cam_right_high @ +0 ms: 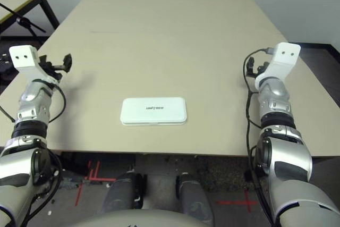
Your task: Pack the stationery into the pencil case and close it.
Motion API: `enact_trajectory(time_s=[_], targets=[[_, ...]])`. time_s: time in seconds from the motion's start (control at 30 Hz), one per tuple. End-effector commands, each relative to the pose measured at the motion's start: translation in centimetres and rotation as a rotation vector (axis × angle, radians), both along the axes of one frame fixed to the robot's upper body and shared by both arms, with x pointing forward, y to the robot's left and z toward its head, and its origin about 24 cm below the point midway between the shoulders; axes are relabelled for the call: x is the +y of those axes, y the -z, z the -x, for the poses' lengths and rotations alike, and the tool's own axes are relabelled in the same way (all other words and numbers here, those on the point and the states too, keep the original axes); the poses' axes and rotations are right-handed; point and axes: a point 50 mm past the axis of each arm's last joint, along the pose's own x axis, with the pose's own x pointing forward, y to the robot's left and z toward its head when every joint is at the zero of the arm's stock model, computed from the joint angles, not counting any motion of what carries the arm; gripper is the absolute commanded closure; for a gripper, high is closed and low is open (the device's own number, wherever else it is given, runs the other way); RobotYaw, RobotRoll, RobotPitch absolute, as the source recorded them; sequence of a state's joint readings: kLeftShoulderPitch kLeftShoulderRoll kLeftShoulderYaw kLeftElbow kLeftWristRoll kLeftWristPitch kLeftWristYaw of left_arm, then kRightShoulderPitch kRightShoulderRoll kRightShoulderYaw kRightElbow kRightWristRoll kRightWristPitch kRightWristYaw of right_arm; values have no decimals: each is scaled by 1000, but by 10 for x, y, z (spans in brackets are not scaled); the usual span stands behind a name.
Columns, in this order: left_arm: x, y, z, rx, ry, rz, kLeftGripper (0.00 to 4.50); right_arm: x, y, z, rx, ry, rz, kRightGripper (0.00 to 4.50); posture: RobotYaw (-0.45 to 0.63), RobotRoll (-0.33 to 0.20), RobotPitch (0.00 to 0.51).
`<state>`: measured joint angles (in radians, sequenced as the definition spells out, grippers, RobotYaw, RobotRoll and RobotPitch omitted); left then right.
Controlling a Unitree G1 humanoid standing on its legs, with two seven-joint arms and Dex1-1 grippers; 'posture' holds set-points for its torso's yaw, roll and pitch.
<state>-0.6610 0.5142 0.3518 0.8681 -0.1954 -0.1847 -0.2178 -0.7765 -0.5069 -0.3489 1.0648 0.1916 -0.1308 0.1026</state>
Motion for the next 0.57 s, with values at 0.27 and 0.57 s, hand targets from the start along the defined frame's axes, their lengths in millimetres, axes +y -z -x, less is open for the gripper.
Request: enact_trajectory(time_s=[0.27, 0.57], targets=[[-1, 7, 3, 15, -10, -16, 21, 7, 1, -3, 5, -34, 12, 0, -12, 0, 104], [1, 0, 0, 4, -13, -21, 21, 10, -3, -6, -4, -45, 17, 0, -12, 0, 92]])
